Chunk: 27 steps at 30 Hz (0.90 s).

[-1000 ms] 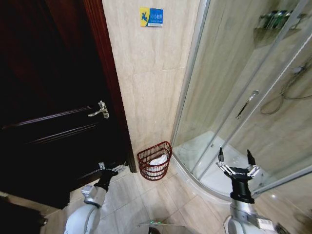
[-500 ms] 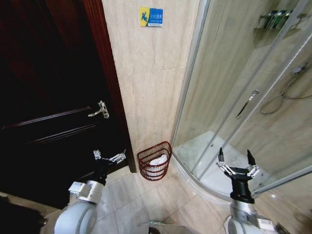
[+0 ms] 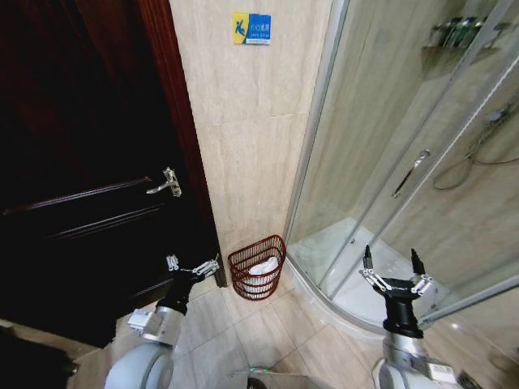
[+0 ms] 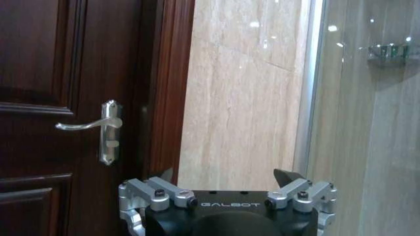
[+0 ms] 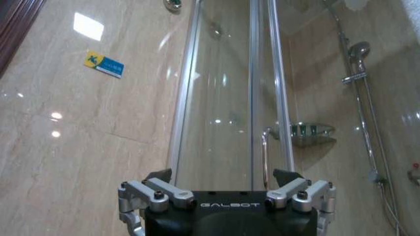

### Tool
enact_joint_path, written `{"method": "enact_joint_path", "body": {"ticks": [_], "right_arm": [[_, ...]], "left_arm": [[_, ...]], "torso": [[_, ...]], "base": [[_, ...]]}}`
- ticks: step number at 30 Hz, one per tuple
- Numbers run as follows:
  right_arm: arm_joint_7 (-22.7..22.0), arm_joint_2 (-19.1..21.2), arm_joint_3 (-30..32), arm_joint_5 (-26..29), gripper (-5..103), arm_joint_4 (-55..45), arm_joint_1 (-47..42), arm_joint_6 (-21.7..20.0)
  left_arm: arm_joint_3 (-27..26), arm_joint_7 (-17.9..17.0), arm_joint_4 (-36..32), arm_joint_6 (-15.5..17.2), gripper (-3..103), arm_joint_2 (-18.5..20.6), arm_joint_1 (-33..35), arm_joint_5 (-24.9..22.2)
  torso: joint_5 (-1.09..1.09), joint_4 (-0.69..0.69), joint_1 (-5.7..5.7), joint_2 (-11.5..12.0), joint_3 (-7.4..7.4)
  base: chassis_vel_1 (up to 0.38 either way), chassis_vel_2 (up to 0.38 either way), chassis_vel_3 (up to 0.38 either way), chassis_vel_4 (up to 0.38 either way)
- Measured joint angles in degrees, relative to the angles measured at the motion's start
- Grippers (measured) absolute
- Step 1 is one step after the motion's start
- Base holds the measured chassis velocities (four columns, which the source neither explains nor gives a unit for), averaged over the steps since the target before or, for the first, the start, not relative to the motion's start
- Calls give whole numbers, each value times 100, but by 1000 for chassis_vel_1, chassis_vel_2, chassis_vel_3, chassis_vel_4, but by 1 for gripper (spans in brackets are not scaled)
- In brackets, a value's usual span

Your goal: Discard the used towel into the hamper.

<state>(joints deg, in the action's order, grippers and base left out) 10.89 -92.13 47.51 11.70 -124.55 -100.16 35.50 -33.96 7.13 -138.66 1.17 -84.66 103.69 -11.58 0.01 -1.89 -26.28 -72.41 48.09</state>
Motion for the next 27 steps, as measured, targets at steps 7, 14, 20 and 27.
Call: {"method": "enact_joint_path", "body": {"ticks": [7, 14, 20, 27], "right_arm": [[0, 0, 0, 0, 100, 0, 0, 0], [0, 0, 0, 0, 100, 0, 0, 0], [0, 0, 0, 0, 100, 0, 0, 0], [-199, 251, 434, 209, 100, -485, 73, -432]], "left_arm": [[0, 2, 8, -1, 100, 2, -3, 0], [-1, 4, 13, -3, 100, 4, -5, -2], [-2, 7, 16, -4, 100, 6, -7, -5], [-3, 10, 19, -4, 100, 8, -8, -9]], "torso": [[0, 0, 0, 0, 0], [0, 0, 0, 0, 0], [-1, 0, 0, 0, 0], [-2, -1, 0, 0, 0]], "base": [[0, 0, 0, 0], [0, 0, 0, 0], [0, 0, 0, 0], [0, 0, 0, 0]]}}
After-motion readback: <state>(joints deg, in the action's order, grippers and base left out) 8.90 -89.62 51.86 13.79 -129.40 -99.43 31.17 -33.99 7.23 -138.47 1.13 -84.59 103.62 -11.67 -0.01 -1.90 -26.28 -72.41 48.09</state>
